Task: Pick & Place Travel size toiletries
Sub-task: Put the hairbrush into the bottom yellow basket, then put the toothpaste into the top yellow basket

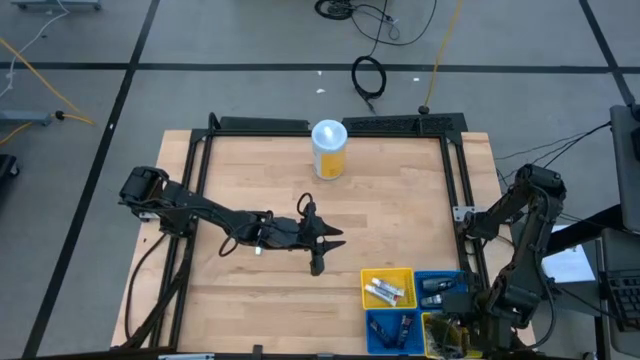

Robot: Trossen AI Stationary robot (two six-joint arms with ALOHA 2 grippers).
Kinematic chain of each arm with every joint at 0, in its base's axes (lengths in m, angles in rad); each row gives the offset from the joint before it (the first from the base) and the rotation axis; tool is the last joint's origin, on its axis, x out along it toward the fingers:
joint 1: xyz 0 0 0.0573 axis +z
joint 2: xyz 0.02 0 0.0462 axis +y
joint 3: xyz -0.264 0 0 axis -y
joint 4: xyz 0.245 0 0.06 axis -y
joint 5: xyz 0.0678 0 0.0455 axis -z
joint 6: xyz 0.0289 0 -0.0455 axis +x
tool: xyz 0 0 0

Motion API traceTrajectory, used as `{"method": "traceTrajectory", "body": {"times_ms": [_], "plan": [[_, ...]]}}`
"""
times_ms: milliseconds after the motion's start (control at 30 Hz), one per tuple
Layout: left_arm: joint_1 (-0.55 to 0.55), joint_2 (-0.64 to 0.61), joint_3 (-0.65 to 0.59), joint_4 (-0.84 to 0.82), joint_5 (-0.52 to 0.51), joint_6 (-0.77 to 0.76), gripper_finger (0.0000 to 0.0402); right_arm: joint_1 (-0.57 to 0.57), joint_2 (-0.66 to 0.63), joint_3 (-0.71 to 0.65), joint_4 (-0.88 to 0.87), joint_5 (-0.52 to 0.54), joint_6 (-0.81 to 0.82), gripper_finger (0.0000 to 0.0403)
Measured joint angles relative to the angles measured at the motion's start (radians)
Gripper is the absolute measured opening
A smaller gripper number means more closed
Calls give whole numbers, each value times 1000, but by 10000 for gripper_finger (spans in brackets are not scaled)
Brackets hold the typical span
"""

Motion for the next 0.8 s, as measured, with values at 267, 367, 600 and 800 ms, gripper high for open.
{"method": "traceTrajectory", "body": {"times_ms": [267,367,600,800], "plan": [[0,0,0,0,0,-2,122,-9,-29,0,115,-1,-67,133],[0,0,0,0,0,-2,122,-9,-38,0,136,0,-79,160],[0,0,0,-3,0,-33,122,-33,-40,0,134,6,-133,182],[2,-20,0,-103,-38,-159,122,-92,-40,0,134,62,-290,172]]}}
